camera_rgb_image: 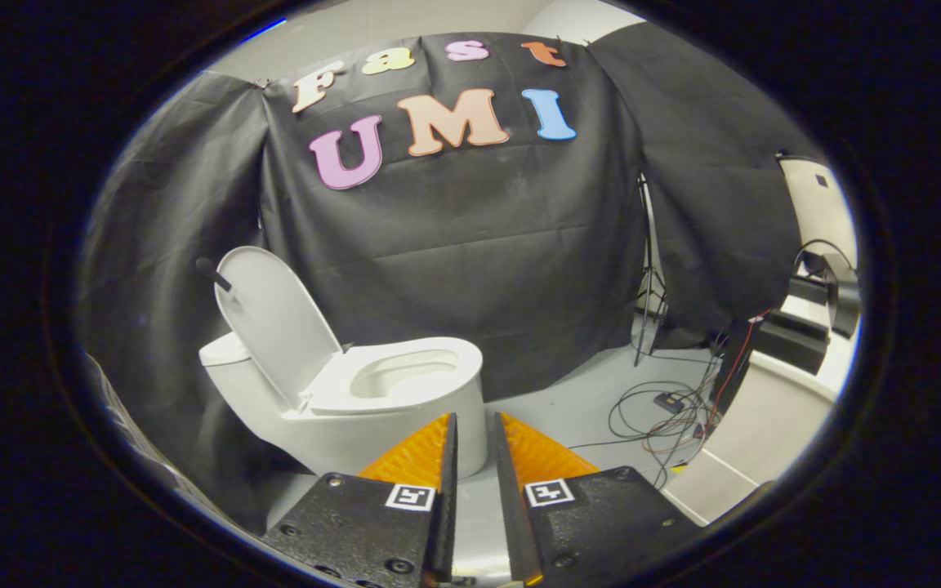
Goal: Open the toilet lid.
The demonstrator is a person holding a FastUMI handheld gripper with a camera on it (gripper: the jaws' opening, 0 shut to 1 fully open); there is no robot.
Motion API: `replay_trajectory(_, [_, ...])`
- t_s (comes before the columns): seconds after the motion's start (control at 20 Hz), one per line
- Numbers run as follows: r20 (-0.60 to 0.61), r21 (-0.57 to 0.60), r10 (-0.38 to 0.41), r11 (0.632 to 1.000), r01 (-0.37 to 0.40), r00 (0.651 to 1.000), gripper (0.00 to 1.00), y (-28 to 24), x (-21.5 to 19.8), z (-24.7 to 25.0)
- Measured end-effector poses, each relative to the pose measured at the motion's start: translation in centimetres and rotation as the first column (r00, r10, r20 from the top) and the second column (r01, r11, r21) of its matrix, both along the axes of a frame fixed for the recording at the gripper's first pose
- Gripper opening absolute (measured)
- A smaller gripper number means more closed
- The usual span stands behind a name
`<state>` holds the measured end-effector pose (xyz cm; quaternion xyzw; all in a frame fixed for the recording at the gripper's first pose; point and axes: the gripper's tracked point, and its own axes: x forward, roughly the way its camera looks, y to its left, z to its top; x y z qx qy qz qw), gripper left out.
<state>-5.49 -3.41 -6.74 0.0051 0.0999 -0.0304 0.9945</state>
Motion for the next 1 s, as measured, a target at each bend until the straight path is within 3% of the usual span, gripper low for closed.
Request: replay_trajectory(1.0, [0.057, 0.010, -0.007, 1.000, 0.006, 0.998, 0.26, -0.5, -1.1, -0.1])
